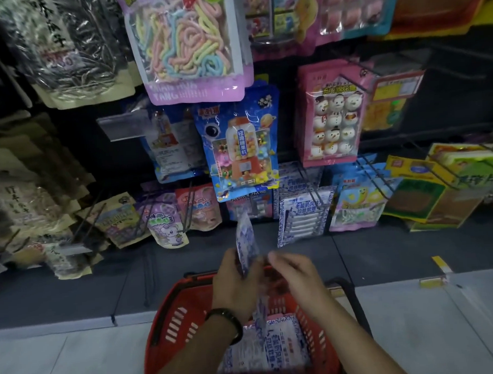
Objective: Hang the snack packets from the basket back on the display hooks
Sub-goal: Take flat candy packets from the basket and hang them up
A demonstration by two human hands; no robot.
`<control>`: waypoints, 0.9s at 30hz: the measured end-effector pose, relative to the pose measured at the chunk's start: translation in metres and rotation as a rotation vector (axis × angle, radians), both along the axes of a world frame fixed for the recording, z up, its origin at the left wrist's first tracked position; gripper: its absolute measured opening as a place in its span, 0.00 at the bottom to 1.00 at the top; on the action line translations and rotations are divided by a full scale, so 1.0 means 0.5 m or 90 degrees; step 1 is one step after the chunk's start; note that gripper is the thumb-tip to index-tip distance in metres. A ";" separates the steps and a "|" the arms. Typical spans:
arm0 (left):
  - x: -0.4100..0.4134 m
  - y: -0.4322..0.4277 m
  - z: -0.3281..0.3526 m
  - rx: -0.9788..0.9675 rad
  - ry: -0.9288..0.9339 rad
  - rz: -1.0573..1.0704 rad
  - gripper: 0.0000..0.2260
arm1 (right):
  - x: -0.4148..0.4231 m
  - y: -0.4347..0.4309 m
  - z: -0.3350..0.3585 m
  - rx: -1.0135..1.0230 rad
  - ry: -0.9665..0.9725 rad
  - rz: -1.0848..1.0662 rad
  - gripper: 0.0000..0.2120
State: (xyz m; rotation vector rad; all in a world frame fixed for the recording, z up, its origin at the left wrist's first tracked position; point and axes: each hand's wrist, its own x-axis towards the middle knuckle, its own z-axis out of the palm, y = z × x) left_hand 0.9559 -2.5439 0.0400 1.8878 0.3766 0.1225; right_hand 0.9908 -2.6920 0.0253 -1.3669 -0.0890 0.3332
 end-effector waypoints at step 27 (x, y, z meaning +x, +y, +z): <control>0.057 0.016 0.055 -0.133 -0.005 -0.086 0.04 | 0.084 -0.116 0.000 -0.091 -0.061 -0.259 0.08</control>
